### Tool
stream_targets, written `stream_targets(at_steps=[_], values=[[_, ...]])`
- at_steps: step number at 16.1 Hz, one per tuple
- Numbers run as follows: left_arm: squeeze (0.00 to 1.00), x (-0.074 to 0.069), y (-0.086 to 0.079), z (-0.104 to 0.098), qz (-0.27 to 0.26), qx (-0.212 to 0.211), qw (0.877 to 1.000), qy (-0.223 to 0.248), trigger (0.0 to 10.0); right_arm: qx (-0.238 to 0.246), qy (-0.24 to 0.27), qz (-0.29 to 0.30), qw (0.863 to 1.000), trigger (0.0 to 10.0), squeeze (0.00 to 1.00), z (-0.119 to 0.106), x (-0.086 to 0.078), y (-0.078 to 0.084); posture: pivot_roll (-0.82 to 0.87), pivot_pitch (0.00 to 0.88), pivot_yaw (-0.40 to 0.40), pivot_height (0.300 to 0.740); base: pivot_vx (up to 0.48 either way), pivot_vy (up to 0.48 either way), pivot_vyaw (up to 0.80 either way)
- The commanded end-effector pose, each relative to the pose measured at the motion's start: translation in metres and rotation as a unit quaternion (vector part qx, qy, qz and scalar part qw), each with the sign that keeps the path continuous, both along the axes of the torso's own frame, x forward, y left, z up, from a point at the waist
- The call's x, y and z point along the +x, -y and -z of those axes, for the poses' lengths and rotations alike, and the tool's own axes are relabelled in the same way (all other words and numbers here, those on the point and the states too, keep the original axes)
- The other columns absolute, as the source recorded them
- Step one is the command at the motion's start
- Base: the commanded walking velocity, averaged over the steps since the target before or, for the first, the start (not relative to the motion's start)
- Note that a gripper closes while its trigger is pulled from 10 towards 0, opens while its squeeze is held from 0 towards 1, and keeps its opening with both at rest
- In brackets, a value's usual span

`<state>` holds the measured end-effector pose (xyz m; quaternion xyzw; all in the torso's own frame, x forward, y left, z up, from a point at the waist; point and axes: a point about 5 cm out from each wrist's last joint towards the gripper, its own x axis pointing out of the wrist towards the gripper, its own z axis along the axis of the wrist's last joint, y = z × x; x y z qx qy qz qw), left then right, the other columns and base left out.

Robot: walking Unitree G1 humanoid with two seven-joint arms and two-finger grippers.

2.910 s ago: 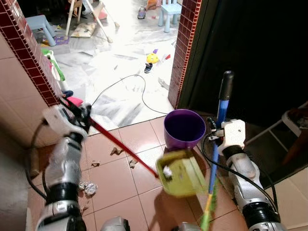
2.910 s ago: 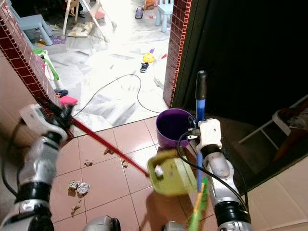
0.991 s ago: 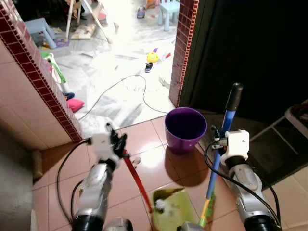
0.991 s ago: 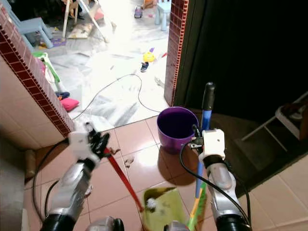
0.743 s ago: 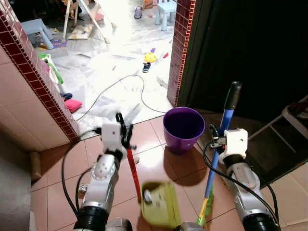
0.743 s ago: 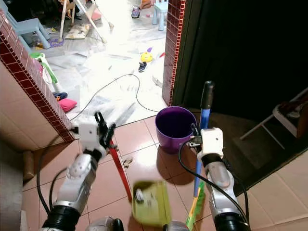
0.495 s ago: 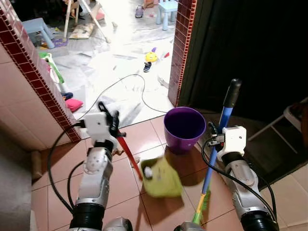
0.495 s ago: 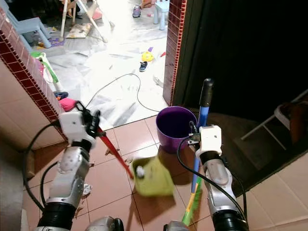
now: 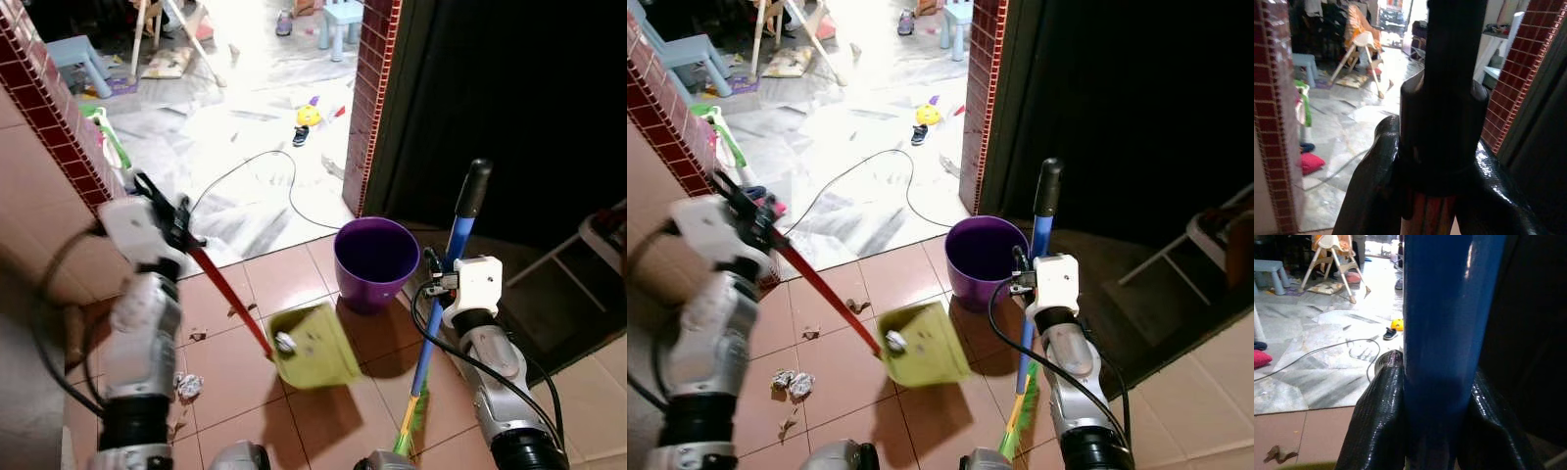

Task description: Sweep floor

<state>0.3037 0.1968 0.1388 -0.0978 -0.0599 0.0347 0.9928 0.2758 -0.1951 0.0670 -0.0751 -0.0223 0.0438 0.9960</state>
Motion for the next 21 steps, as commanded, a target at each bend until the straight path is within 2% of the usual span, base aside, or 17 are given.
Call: stream_targets(at_steps=[1, 3, 4, 5, 7, 8, 9, 10, 11, 12, 13, 14, 15, 16, 18, 19, 21], values=[[0.0, 0.002, -0.006, -0.022, -0.004, 0.001, 0.999, 0.041, 10.0, -0.008, 0.016, -0.001, 1.0, 10.0, 0.0, -0.007, -0.001, 0.007, -0.09, 0.0, 0.025, 0.74, 0.0, 0.0, 0.0], [0.0, -0.002, -0.016, -0.015, -0.04, 0.01, 0.999, 0.017, 10.0, -0.011, 0.012, 0.006, 1.0, 10.0, 0.0, -0.006, -0.005, 0.015, -0.09, 0.0, 0.029, 0.74, 0.0, 0.0, 0.0], [0.0, -0.004, -0.016, -0.013, -0.055, 0.002, 0.998, 0.01, 10.0, -0.009, 0.013, 0.009, 1.0, 10.0, 0.0, -0.007, -0.005, 0.016, -0.09, 0.0, 0.03, 0.74, 0.0, 0.0, 0.0], [0.0, -0.006, -0.016, -0.005, -0.098, -0.04, 0.994, -0.017, 10.0, -0.01, 0.014, 0.011, 1.0, 10.0, 0.0, -0.008, -0.005, 0.017, -0.09, 0.0, 0.031, 0.74, 0.0, 0.0, 0.0], [0.0, -0.007, -0.016, -0.003, -0.141, -0.041, 0.989, -0.03, 10.0, -0.01, 0.015, 0.011, 1.0, 10.0, 0.0, -0.008, -0.006, 0.017, -0.1, 0.0, 0.028, 0.74, 0.0, 0.0, 0.0], [0.0, -0.006, -0.014, -0.002, -0.149, -0.075, 0.985, -0.043, 10.0, -0.009, 0.014, 0.011, 1.0, 10.0, 0.0, -0.008, -0.006, 0.016, -0.1, 0.0, 0.028, 0.74, 0.0, 0.0, 0.0], [0.0, -0.005, -0.013, -0.002, -0.149, -0.085, 0.984, -0.047, 10.0, -0.008, 0.014, 0.011, 1.0, 10.0, 0.0, -0.008, -0.005, 0.016, -0.1, 0.0, 0.025, 0.74, 0.0, 0.0, 0.0], [0.0, -0.001, 0.0, -0.008, -0.136, -0.1, 0.984, -0.055, 10.0, -0.007, 0.015, 0.008, 1.0, 10.0, 0.0, -0.009, -0.004, 0.014, -0.1, 0.0, 0.019, 0.74, 0.0, 0.0, 0.0], [0.0, 0.0, 0.006, -0.011, -0.13, -0.098, 0.985, -0.06, 10.0, -0.007, 0.016, 0.007, 1.0, 10.0, 0.0, -0.01, -0.002, 0.014, -0.1, 0.0, 0.018, 0.74, 0.0, 0.0, 0.0], [0.0, 0.001, 0.011, -0.019, -0.123, -0.091, 0.987, -0.041, 10.0, -0.007, 0.017, 0.007, 1.0, 10.0, 0.0, -0.011, -0.001, 0.014, -0.1, 0.0, 0.015, 0.74, 0.0, 0.0, 0.0], [0.0, 0.002, 0.014, -0.025, -0.13, -0.12, 0.984, -0.031, 10.0, -0.006, 0.018, 0.007, 1.0, 10.0, 0.0, -0.012, 0.0, 0.014, -0.1, 0.0, 0.011, 0.74, 0.0, 0.0, 0.0], [0.0, 0.003, 0.015, -0.029, -0.133, -0.131, 0.982, -0.024, 10.0, -0.005, 0.019, 0.007, 1.0, 10.0, 0.0, -0.013, 0.001, 0.013, -0.1, 0.0, 0.007, 0.74, 0.0, 0.0, 0.0], [0.0, 0.004, 0.018, -0.041, -0.125, -0.11, 0.986, 0.012, 10.0, -0.004, 0.02, 0.004, 1.0, 10.0, 0.0, -0.014, 0.003, 0.011, -0.09, 0.0, 0.001, 0.74, 0.0, 0.0, 0.0], [0.0, 0.005, 0.019, -0.045, -0.131, -0.105, 0.985, 0.027, 10.0, -0.003, 0.02, 0.003, 1.0, 10.0, 0.0, -0.014, 0.003, 0.01, -0.09, 0.0, -0.008, 0.74, 0.0, 0.0, 0.0], [0.0, 0.006, 0.033, -0.045, -0.134, -0.103, 0.985, 0.021, 10.0, 0.0, 0.021, -0.004, 1.0, 10.0, 0.0, -0.015, 0.006, 0.006, -0.1, 0.0, -0.012, 0.74, 0.0, 0.0, 0.0], [0.0, 0.007, 0.04, -0.046, -0.112, -0.079, 0.99, 0.026, 10.0, 0.001, 0.026, -0.006, 1.0, 10.0, 0.0, -0.018, 0.009, 0.004, -0.1, 0.0, -0.008, 0.74, 0.0, 0.0, 0.0], [0.0, 0.007, 0.035, -0.047, -0.077, -0.015, 0.996, 0.036, 10.0, 0.003, 0.034, 0.0, 0.999, 10.0, 0.0, -0.022, 0.011, 0.007, -0.1, 0.0, 0.015, 0.74, 0.0, 0.0, 0.0]])
